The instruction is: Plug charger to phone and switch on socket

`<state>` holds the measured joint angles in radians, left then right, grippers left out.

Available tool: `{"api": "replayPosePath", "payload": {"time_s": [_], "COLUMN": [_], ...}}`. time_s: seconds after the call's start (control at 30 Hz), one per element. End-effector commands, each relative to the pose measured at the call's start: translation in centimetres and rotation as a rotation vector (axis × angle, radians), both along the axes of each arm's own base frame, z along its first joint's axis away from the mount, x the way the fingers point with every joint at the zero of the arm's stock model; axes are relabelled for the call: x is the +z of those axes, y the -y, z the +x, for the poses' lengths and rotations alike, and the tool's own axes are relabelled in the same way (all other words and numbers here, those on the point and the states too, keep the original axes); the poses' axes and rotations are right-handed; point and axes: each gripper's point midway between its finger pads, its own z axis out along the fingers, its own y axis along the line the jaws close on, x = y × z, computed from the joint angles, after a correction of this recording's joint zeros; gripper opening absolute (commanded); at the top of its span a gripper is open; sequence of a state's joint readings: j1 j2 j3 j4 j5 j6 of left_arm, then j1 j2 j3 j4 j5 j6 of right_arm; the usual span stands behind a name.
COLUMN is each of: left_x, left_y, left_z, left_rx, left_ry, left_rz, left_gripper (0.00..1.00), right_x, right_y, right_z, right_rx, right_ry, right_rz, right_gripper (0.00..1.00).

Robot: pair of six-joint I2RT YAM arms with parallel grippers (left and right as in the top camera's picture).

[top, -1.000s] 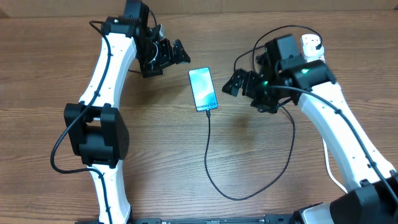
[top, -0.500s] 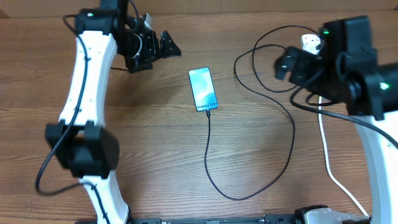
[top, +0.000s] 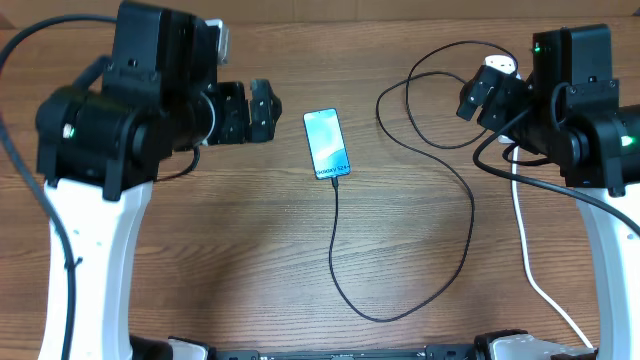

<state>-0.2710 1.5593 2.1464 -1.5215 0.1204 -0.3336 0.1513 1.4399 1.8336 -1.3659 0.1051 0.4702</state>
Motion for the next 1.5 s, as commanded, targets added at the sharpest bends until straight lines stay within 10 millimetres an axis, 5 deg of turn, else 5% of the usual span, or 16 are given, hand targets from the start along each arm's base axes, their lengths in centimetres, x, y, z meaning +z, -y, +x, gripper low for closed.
{"api": "replayPosePath", "payload": {"time_s": [0.0, 0.27, 0.43, 0.6, 0.83, 1.23, 1.47], "left_x": [-1.7, -6.6, -8.5, -9.4, -10.0, -10.0, -10.0], "left_y": [-0.8, -1.4, -1.4, -1.6, -1.4, -1.4, -1.4], "left_z": [-0.6, -1.0, -0.2, 0.4, 0.6, 0.6, 0.6], "left_rx": [0.084, 0.192, 0.218, 0.228, 0.226, 0.226, 0.226], "left_ry": [-0.051, -0.135, -0.174, -0.195, -0.212, -0.212, -0.212], "left_rz": [0.041, 0.065, 0.082, 0.11, 0.113, 0.113, 0.113], "left_gripper": [1.0, 1.0, 1.0, 0.99, 1.0, 1.0, 1.0], "right_x": [1.4, 1.7, -1.2, -4.5, -4.4, -12.9, -16.7], "right_y": [0.2, 3.2, 6.2, 12.7, 19.4, 21.9, 24.4], "right_z": [0.7, 3.1, 5.6, 8.3, 11.8, 16.7, 17.6], "right_rx": [-0.005, -0.109, -0.072, -0.172, -0.297, -0.249, -0.319], "right_ry": [0.058, 0.113, 0.035, -0.006, 0.123, 0.032, -0.022], "right_rz": [-0.007, -0.102, -0.125, -0.079, -0.094, -0.139, -0.221], "right_gripper": [1.0, 1.0, 1.0, 1.0, 1.0, 1.0, 1.0]}}
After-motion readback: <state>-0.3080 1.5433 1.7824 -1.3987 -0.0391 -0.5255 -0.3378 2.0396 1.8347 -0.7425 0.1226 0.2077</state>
